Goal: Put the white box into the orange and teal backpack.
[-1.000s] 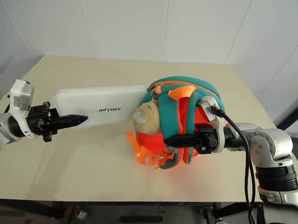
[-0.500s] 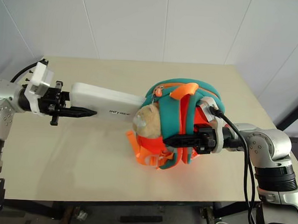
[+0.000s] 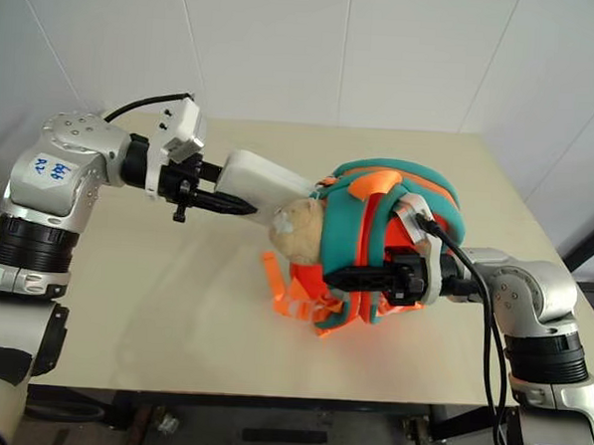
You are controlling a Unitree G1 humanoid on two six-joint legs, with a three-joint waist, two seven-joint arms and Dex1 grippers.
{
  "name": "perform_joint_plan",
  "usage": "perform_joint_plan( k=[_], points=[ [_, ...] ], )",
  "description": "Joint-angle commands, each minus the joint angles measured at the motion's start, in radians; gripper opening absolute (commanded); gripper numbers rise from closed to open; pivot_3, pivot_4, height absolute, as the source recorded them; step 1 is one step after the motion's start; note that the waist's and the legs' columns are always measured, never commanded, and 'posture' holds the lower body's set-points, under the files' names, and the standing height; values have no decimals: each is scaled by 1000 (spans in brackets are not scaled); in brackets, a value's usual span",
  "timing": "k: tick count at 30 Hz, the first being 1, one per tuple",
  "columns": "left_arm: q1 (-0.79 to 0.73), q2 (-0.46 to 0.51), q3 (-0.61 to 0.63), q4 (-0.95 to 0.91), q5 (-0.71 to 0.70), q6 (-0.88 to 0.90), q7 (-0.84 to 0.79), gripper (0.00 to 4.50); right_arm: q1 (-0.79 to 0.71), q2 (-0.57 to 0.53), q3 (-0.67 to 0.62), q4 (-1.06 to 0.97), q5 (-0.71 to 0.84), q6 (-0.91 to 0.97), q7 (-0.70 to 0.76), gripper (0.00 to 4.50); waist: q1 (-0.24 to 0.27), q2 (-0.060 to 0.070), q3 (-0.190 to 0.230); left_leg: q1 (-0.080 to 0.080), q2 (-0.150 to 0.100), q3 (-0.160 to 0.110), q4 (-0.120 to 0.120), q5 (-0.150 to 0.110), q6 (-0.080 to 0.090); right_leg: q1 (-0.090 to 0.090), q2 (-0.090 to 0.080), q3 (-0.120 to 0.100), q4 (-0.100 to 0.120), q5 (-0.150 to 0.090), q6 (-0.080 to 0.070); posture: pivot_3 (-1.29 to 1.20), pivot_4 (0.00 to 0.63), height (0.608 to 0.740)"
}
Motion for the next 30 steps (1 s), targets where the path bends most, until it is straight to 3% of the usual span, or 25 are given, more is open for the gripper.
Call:
perform_joint_plan(
  k=[1, 5, 19, 30],
  points=[
    [-20, -82, -50, -63, -22, 24, -3, 1386, -4, 21, 8, -49, 15, -8, -10, 10, 6, 0, 0, 0, 0, 0, 0, 0, 0, 0, 0, 0, 0, 0, 0, 0, 150, 740],
    [-1, -77, -39, -56, -20, -5, -33, 1386, 5, 19, -4, -66, 26, -2, -20, 10, 6, 0, 0, 0, 0, 0, 1, 0, 0, 0, 0, 0, 0, 0, 0, 0, 150, 740],
    [0, 103, 142, 147, -93, -125, -216, 1386, 26, 2, -23, -86, 52, 16, -27, 10, -20, 0, 0, 0, 0, 0, -1, 0, 0, -1, 0, 0, 0, 0, 0, 0, 150, 740],
    [40, 259, 209, 34, -360, 131, -284, 1386, 22, -22, -20, -77, 61, 28, -10, 10, -27, 0, 0, -1, 1, 1, -4, 0, 0, -2, 0, 0, 2, 0, 0, 0, 150, 740]
  ],
)
